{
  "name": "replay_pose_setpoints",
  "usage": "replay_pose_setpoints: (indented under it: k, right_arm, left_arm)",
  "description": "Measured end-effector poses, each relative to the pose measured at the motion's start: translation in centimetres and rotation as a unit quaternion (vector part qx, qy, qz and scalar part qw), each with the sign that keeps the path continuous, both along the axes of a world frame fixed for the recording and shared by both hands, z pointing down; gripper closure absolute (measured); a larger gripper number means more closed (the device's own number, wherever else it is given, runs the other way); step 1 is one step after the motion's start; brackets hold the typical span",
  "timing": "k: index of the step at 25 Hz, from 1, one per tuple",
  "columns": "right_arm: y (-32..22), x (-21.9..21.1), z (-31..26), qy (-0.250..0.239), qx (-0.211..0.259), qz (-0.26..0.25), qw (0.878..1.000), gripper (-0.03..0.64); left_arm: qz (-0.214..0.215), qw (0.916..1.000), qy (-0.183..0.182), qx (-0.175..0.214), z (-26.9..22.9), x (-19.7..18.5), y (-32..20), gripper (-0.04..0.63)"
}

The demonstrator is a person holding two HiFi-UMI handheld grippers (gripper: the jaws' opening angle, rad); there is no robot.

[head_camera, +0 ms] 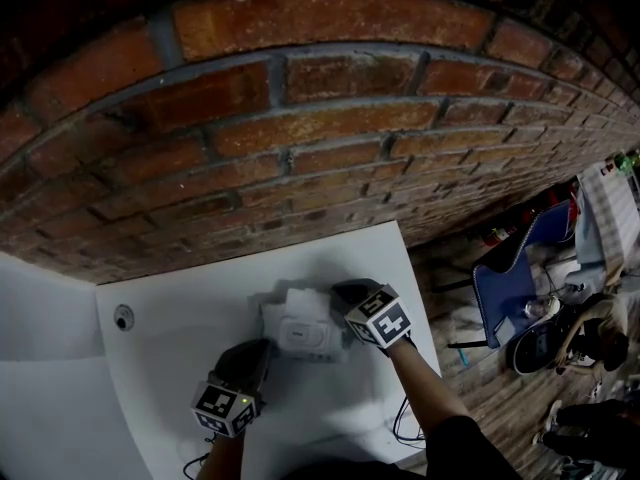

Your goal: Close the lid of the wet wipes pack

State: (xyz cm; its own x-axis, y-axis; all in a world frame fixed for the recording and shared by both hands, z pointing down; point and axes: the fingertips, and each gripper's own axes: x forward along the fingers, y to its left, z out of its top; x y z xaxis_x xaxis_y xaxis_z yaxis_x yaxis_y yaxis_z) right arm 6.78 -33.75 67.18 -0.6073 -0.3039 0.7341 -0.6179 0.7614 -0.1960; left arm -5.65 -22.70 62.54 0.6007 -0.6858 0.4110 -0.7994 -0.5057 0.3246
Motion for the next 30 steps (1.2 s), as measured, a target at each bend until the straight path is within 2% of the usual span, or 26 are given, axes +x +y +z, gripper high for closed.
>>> replay_pose_setpoints:
  k: [6, 16, 30]
  right_arm:
    - [0.3, -0.6, -0.2, -0.024, -0.010, -0.019, 0.999, 0.618]
    - [1.0, -1.9, -3.9, -0.067, 0.056, -0.015, 0.996, 0.618]
    - [4.3, -3.6, -8.5, -0.089, 0.087, -0.019, 0.992, 0.618]
  left_arm:
    - [-0.001, 1.0000, -0.003, -0.005, 0.0, -0.1, 0.2, 0.595]
    - [-0.005, 1.0000, -0.003, -0.001, -0.6, -0.4, 0.2, 0.595]
    - [0.000, 1.0000, 0.004, -0.008, -0.7, 0.1, 0.8, 0.595]
